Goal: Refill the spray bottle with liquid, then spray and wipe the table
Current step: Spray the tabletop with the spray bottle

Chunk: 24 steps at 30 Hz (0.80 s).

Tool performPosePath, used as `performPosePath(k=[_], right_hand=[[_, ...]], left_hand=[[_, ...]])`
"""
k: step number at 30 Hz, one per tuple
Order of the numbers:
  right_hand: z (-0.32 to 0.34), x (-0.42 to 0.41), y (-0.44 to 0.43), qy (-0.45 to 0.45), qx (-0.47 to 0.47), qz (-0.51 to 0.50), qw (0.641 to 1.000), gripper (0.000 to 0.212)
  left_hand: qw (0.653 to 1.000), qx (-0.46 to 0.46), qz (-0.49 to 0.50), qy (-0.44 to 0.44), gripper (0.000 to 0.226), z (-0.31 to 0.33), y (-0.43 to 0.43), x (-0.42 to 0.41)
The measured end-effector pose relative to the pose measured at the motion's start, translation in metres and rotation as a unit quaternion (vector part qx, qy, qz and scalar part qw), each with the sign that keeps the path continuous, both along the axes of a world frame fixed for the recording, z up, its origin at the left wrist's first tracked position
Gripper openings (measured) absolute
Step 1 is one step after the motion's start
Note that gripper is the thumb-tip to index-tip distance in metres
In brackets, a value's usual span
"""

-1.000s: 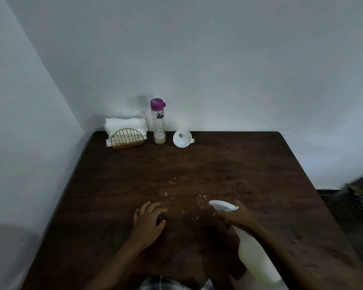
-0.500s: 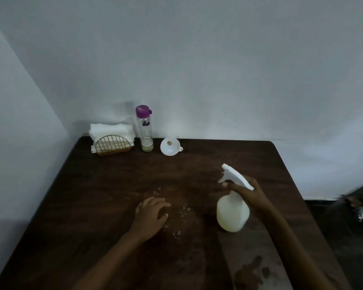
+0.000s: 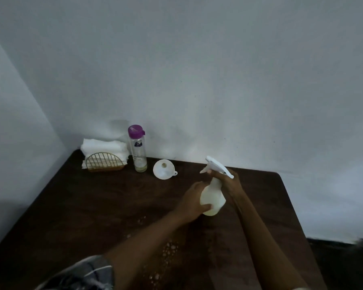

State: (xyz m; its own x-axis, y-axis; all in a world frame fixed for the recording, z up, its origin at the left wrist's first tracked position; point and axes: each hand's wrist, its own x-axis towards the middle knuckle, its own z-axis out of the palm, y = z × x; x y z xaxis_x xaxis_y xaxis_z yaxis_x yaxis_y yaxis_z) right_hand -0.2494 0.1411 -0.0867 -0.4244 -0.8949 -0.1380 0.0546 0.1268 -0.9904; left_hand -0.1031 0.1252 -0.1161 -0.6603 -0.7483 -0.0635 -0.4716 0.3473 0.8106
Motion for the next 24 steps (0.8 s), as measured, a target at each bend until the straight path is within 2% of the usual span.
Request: performPosePath(k=[4, 8, 11, 17, 24], right_hand=[[0.002, 0.001, -0.037, -0.031, -0.021, 0.012, 0.999, 0.009], [0.000, -0.001, -0.071, -0.077, 0.003, 0.027, 0.997, 0.016], [-0.001, -0.009, -0.093, -0.083, 0.020, 0.032, 0.996, 0.023], [-0.008, -0.023, -0.118, -0.073, -0.005, 0.062, 0.995, 0.031], [-0.016, -0.031, -0.131, -0.097, -0.005, 0.063, 0.993, 0.025]], left_hand=[[0.997, -0.024, 0.069, -0.021, 0.073, -0.014, -0.027, -0.016], [0.993, -0.029, 0.082, -0.077, 0.084, -0.033, -0.050, -0.021], [0.989, -0.050, 0.118, -0.071, 0.076, -0.040, -0.062, -0.029], [0.985, -0.071, 0.147, -0.060, 0.068, -0.047, -0.085, -0.046], [0.980, -0.077, 0.171, -0.061, 0.066, -0.051, -0.098, -0.059]])
